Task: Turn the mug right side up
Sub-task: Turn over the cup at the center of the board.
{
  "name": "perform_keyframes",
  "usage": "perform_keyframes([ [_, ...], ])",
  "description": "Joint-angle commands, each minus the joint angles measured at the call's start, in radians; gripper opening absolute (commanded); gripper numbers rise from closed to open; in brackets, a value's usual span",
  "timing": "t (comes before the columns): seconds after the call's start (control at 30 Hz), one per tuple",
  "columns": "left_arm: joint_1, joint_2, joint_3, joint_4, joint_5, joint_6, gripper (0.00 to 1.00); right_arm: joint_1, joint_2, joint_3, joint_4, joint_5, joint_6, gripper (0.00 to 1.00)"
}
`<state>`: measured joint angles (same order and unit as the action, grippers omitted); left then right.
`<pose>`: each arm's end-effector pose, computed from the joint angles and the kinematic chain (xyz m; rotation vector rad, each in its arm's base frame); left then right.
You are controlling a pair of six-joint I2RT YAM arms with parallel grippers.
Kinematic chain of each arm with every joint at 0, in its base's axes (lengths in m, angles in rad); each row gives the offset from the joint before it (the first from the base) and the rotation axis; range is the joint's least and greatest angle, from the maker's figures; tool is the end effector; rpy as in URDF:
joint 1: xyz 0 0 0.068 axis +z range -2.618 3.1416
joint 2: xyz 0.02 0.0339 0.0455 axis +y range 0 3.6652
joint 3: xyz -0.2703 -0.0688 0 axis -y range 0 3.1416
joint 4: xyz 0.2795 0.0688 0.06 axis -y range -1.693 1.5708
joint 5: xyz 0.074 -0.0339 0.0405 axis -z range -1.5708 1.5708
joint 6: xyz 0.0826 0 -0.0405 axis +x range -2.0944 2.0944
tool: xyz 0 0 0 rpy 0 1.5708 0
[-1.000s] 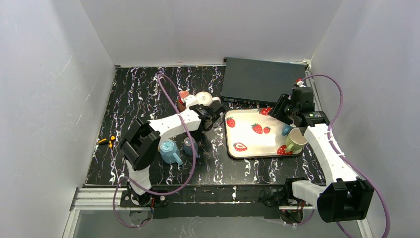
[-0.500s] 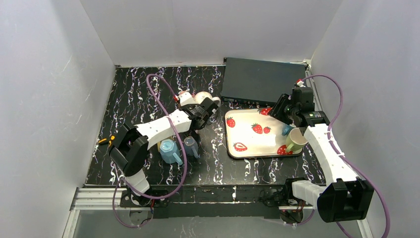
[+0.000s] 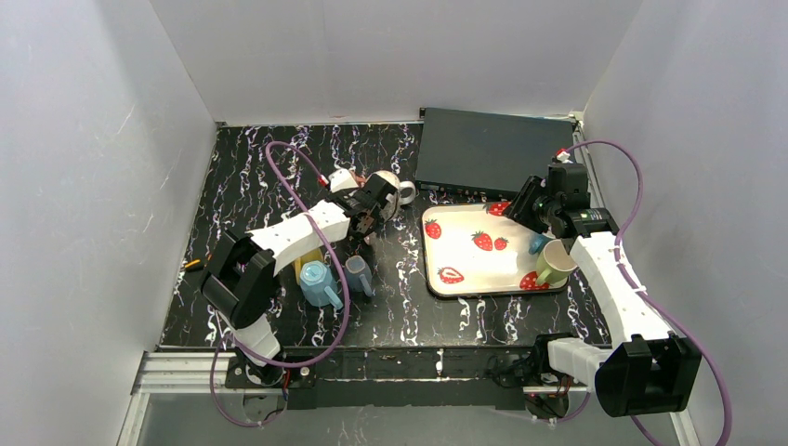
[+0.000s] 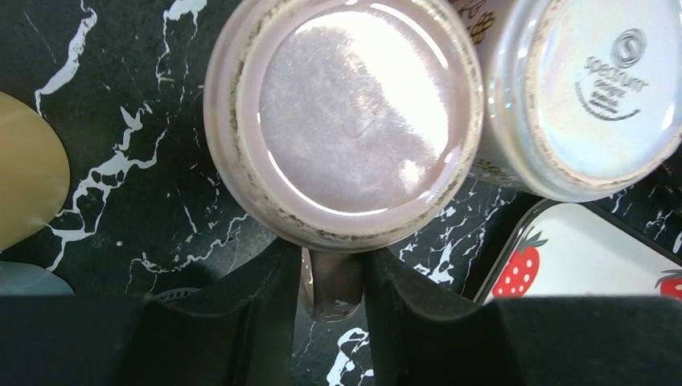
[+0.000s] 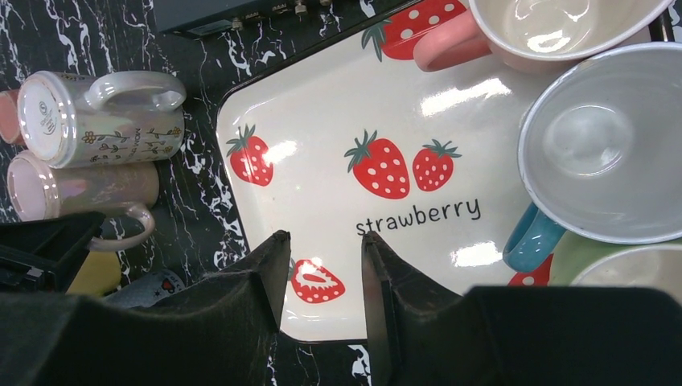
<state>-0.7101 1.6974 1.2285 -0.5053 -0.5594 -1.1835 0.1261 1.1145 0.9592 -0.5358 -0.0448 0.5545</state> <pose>0.3406 -0.2350 0.1897 -0.7518 2.2328 -0.1918 0.3040 0.0423 0.2724 0.4640 2.2470 0.4088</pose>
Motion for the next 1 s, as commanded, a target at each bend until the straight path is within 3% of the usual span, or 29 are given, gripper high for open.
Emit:
perform_keyframes([
  [0.0, 0.009, -0.013, -0.025, -0.024, 0.035, 0.023, 0.33, 0.003, -0.019, 0.008, 0.016, -0.011, 0.008, 0.46],
  [0.2, 0.017, -0.018, -0.028, -0.014, 0.026, 0.036, 0.30, 0.002, -0.017, 0.009, 0.022, -0.015, 0.012, 0.46],
  [0.23, 0.019, -0.019, -0.029, -0.007, 0.028, 0.040, 0.26, 0.002, -0.016, 0.011, 0.021, -0.015, 0.010, 0.46],
  [0.33, 0.022, -0.031, -0.028, 0.006, 0.025, 0.066, 0.00, 0.002, -0.015, 0.016, 0.020, -0.015, 0.008, 0.46],
  [0.57, 0.023, -0.123, -0.024, 0.031, -0.077, 0.184, 0.00, 0.002, -0.016, 0.010, 0.049, -0.061, 0.010, 0.46],
  [0.8, 0.026, -0.315, -0.076, 0.095, -0.199, 0.341, 0.00, 0.002, -0.051, -0.043, 0.206, -0.257, 0.056, 0.50],
  [0.97, 0.026, -0.473, -0.079, 0.136, -0.141, 0.430, 0.00, 0.011, -0.095, -0.091, 0.365, -0.364, 0.112, 0.65],
])
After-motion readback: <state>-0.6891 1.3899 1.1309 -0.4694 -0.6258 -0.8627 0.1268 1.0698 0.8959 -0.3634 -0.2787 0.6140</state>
